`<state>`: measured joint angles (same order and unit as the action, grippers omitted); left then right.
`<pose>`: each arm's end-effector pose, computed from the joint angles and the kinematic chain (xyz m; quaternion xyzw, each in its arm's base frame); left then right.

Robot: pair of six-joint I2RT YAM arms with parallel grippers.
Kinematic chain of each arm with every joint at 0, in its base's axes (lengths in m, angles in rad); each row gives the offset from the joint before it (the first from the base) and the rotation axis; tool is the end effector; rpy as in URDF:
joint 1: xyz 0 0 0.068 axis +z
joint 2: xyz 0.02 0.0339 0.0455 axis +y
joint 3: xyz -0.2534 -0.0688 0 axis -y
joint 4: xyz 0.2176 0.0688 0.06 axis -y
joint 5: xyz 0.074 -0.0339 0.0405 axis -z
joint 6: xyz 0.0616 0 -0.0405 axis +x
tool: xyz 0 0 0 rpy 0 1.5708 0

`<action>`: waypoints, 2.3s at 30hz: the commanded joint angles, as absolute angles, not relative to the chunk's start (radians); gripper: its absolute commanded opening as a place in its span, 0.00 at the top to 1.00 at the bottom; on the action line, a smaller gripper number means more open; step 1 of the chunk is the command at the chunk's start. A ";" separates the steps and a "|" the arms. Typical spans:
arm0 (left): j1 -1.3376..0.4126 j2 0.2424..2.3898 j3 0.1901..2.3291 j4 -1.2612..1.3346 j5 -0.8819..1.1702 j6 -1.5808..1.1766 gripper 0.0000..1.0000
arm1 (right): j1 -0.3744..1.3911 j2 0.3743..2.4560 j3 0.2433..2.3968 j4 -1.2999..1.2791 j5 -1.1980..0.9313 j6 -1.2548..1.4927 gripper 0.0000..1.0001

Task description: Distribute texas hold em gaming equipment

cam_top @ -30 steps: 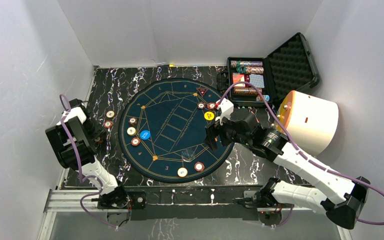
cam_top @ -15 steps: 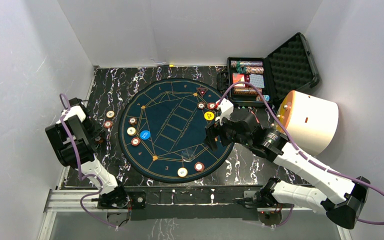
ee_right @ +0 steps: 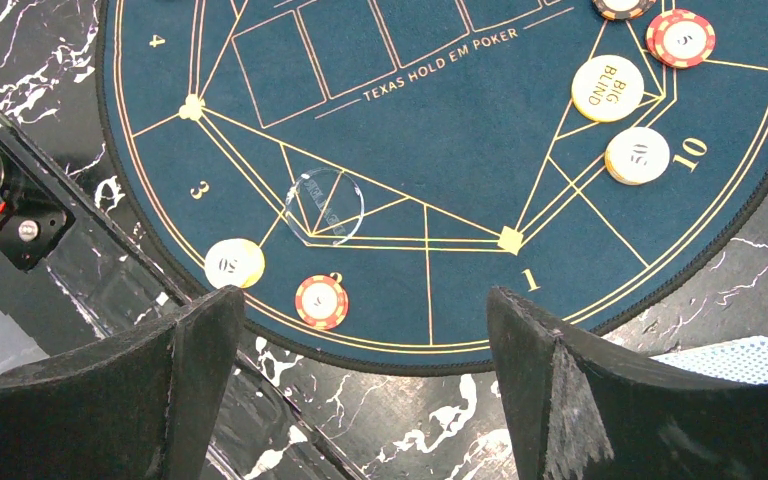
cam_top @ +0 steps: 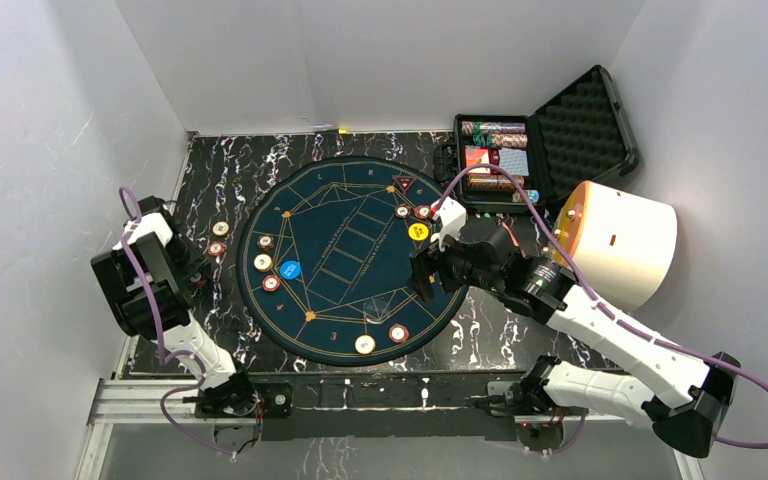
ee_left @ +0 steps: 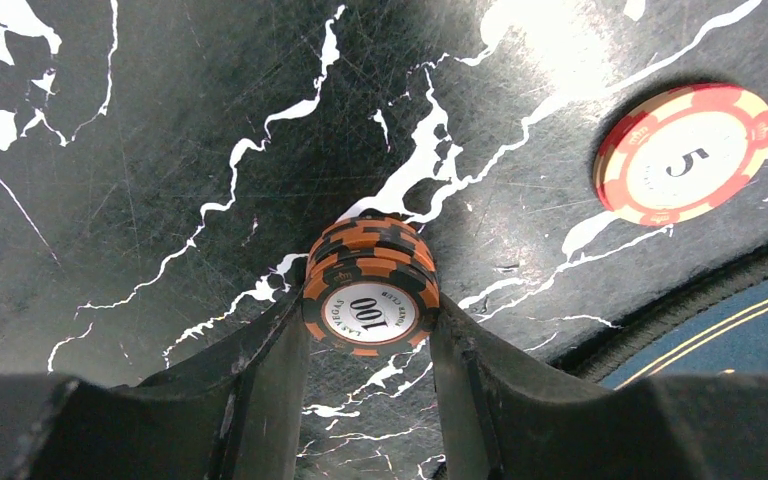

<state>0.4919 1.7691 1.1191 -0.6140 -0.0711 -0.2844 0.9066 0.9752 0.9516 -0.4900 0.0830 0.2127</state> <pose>0.2803 0.1552 0.1489 -0.3788 0.9121 0.0507 0.1482 0.1364 0.1659 0.3116 -0.2737 0.8185 0.2371 0.4460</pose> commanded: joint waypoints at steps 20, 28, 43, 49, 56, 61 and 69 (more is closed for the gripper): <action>0.496 1.670 1.134 -0.683 -0.078 -0.280 1.00 | 0.916 0.957 0.957 -0.434 0.091 0.207 0.02; 0.496 1.745 1.164 -0.673 -0.068 -0.281 0.82 | 0.916 0.960 0.955 -0.433 0.095 0.207 0.02; 0.496 1.791 1.192 -0.649 -0.075 -0.279 0.51 | 0.916 0.965 0.949 -0.429 0.101 0.207 0.02; 0.495 1.820 1.220 -0.652 -0.083 -0.282 0.46 | 0.915 0.969 0.947 -0.428 0.100 0.207 0.02; 0.495 1.841 1.217 -0.661 -0.080 -0.275 0.48 | 0.916 0.973 0.948 -0.426 0.101 0.205 0.02; 0.495 1.836 1.197 -0.660 -0.101 -0.276 0.53 | 0.916 0.971 0.947 -0.426 0.100 0.206 0.02; 0.495 1.836 1.206 -0.670 -0.105 -0.276 0.73 | 0.916 0.968 0.946 -0.428 0.103 0.206 0.02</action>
<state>0.4915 1.8332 1.1980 -0.6369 -0.0898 -0.2798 0.9104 0.9752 0.9512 -0.4866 0.0914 0.2104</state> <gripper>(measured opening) 0.424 0.983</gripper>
